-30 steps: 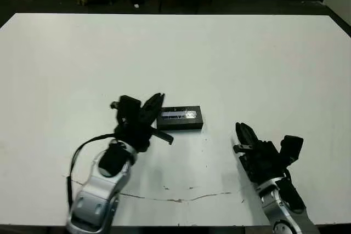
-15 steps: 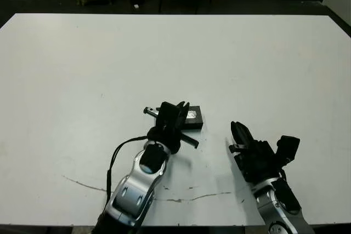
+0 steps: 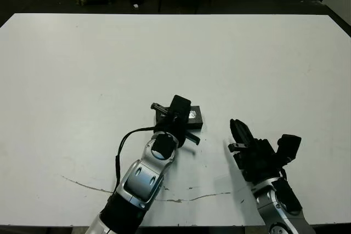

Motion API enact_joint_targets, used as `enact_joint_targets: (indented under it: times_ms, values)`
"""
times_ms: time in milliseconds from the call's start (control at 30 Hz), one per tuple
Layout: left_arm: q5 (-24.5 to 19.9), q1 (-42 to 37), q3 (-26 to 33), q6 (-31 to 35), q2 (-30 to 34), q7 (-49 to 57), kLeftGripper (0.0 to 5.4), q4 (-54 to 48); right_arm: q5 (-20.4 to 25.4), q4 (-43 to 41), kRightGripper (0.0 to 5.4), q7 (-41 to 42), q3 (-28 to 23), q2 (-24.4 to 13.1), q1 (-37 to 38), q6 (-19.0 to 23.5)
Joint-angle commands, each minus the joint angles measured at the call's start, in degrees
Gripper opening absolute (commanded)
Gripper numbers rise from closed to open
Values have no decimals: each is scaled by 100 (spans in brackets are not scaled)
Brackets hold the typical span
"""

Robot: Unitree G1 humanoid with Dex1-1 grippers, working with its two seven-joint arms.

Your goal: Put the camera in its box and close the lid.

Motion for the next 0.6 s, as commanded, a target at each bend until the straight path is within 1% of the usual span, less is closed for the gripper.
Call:
enact_joint_targets:
  times_ms: [33, 133, 267, 367, 533, 600]
  values:
    - [14, 309, 60, 561, 181, -127, 2, -199, 19, -114, 0, -85, 11, -52, 10, 234]
    - [-62, 407, 157, 926, 175, -194, 2, -305, 50, -295, 0, -173, 36, -46, 32, 411]
    - [-167, 478, 267, 1000, 191, -322, 2, -235, 101, -358, 0, -160, 33, -59, 59, 445]
    - [-328, 506, 394, 967, 184, -458, 2, -64, 108, -383, 0, -137, 28, -89, 87, 428]
    - [-344, 491, 450, 641, 287, -559, 2, 518, 239, -306, 0, -23, -34, -92, 106, 344]
    - [-335, 527, 487, 596, 310, -552, 2, 581, 256, -287, 0, 12, -51, -100, 111, 329]
